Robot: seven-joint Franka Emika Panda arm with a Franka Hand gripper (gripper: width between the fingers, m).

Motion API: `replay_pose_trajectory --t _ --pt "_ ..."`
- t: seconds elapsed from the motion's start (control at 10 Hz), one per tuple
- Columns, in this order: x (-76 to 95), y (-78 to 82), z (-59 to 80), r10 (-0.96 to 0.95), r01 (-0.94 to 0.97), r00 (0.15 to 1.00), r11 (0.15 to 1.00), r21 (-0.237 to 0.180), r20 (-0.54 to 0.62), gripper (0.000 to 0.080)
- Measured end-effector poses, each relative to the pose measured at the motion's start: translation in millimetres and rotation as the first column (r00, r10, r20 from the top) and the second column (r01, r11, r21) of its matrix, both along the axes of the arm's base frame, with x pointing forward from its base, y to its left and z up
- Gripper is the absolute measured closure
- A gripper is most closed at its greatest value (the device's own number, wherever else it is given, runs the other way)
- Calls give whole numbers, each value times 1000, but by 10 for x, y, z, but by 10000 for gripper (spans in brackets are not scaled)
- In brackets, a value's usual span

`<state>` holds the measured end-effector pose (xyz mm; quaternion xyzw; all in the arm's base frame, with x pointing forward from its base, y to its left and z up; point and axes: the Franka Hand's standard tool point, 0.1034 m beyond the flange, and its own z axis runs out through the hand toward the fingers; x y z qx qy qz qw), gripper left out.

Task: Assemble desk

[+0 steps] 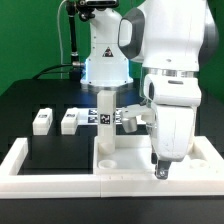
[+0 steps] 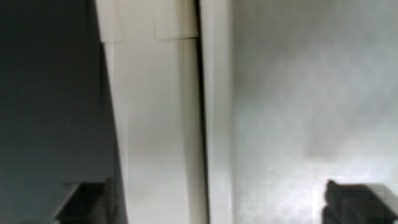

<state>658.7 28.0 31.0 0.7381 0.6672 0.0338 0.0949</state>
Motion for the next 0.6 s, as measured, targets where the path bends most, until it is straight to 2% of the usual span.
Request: replay_pose_trajectory --t 0.6 --pt "0 -13 0 -2 2 1000 1000 0 0 151"
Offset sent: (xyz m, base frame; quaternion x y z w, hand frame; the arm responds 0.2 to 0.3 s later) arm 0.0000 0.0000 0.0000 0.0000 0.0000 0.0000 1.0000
